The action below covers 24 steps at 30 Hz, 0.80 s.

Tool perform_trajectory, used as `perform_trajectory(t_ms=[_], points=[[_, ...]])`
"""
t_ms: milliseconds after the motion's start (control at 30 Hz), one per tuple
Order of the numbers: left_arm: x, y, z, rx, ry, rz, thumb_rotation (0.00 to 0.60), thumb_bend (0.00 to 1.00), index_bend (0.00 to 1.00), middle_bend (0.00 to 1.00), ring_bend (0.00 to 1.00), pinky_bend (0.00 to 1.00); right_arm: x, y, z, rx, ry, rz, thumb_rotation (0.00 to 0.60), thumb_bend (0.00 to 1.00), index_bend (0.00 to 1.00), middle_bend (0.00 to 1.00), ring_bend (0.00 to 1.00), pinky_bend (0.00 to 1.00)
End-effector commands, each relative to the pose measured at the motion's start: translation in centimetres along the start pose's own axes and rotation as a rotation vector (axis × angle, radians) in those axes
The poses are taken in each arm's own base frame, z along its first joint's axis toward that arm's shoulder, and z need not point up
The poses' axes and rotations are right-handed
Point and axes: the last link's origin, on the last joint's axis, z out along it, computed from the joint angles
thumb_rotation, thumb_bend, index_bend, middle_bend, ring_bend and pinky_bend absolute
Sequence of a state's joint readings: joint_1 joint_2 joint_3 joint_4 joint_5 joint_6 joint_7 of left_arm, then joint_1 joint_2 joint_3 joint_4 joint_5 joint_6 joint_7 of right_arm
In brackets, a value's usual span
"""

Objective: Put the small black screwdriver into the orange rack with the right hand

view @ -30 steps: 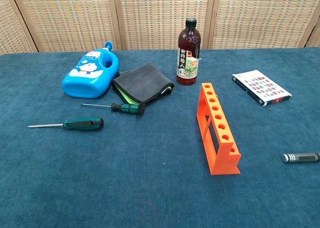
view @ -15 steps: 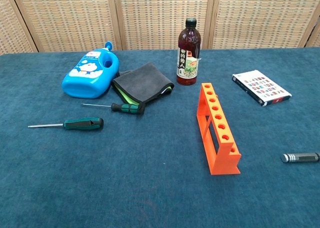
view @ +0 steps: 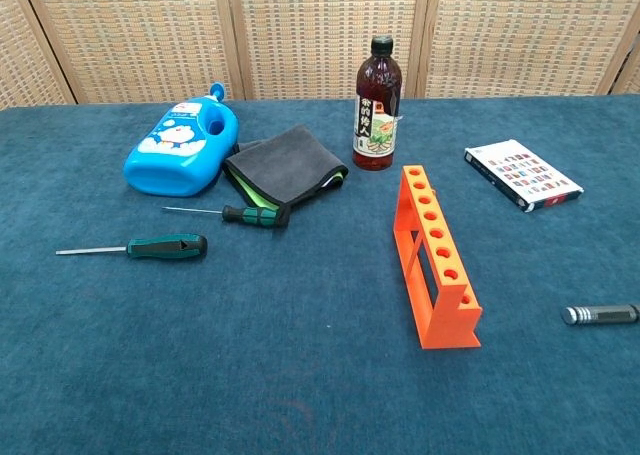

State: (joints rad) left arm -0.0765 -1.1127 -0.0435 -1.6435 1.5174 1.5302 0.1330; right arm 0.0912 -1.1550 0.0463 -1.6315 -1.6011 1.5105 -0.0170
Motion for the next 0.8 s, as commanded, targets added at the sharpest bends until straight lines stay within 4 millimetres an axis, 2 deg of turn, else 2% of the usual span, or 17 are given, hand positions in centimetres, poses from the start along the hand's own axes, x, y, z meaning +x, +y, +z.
perform_trajectory(t_ms=[33,233,367,533,800], points=[[0.0,0.1,-0.1,-0.003,0.0,0.002,0.6,0.0,0.0,0.0,0.0,0.0,-1.0,-1.9,0.7,0.05,-0.017,0.042,0.6,0.12,0.25,0.0,0.0,0.0],[0.1,0.0,0.0,0.002,0.002,-0.002,0.6,0.0,0.0,0.0,0.0,0.0,-3.5,-5.0,2.4,0.112,-0.101,0.075,0.6,0.13,0.33,0.0,0.0,0.0],[0.0,0.0,0.0,-0.002,-0.001,-0.001,0.6,0.0,0.0,0.0,0.0,0.0,-5.0,-5.8,3.5,0.111,-0.151,0.096,0.6,0.14,0.38,0.0,0.0,0.0],[0.0,0.1,0.0,-0.004,-0.002,0.001,0.6,0.0,0.0,0.0,0.0,0.0,-6.8,-6.2,4.7,0.092,-0.206,0.111,0.6,0.14,0.4,0.0,0.0,0.0],[0.0,0.2,0.0,-0.007,-0.003,0.0,0.6,0.0,0.0,0.0,0.0,0.0,-8.2,-6.4,6.2,0.066,-0.287,0.117,0.6,0.18,0.41,0.0,0.0,0.0]])
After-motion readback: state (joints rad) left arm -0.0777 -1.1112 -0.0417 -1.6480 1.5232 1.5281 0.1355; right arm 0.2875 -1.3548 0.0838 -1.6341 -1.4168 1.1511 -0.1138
